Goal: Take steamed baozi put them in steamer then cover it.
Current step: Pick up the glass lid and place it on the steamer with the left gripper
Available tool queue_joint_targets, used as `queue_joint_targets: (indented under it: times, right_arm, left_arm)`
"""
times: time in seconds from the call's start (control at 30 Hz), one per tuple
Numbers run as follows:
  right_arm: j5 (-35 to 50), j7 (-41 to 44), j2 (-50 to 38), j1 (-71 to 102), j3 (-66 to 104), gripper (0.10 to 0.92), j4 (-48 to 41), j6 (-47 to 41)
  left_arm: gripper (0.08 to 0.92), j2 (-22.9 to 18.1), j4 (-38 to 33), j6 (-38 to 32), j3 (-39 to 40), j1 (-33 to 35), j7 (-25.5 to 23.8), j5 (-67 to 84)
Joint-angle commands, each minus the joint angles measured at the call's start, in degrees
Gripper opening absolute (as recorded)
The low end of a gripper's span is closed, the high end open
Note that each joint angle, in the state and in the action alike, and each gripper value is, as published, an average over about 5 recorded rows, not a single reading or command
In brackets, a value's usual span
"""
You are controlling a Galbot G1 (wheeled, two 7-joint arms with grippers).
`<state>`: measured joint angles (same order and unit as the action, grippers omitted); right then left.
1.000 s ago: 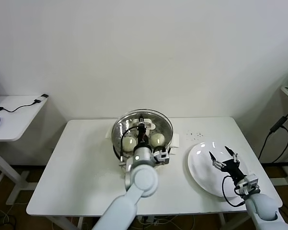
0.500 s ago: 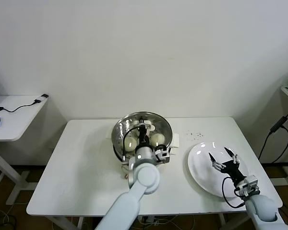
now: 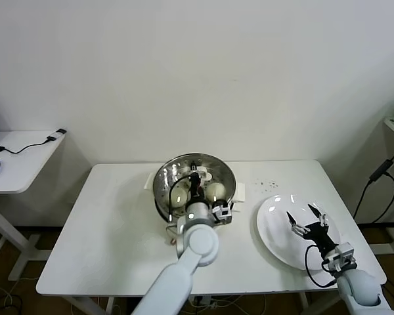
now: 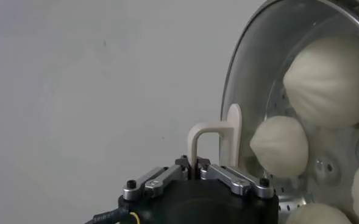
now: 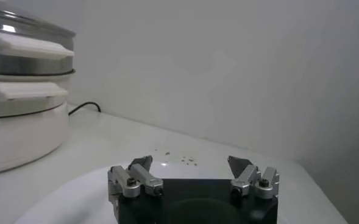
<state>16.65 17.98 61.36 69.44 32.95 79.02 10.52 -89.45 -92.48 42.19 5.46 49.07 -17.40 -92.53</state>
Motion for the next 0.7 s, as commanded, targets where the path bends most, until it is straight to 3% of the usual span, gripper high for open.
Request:
queue_joint_targets:
  times: [0.03, 0.27, 0.47, 0.7]
  right_arm:
    - [-0.21, 0.31, 0.12, 0.08, 0.13, 0.823, -0.04, 0.11]
    - [-0.36, 0.4, 0.34, 0.09, 0.17, 0.823, 0.08, 0.11]
    - [-0.47, 0.48, 0.27, 0.02, 0.19, 0.823, -0.01, 0.08]
    - [-0.57, 0.55, 0.23, -0.31, 0.18, 0.823, -0.26, 0.05]
  left_arm:
    - [0.146, -0.06, 0.6, 2.81, -0.16, 0.34, 1.18, 0.44]
    - [0.146, 0.46, 0.31, 2.75, 0.0, 0.77, 1.03, 0.35]
    - [0.149, 1.63, -1.12, 1.16, 0.12, 1.03, -1.94, -0.65]
    - [0.307, 2.26, -3.29, 1.83, 0.86, 0.97, -1.81, 0.69]
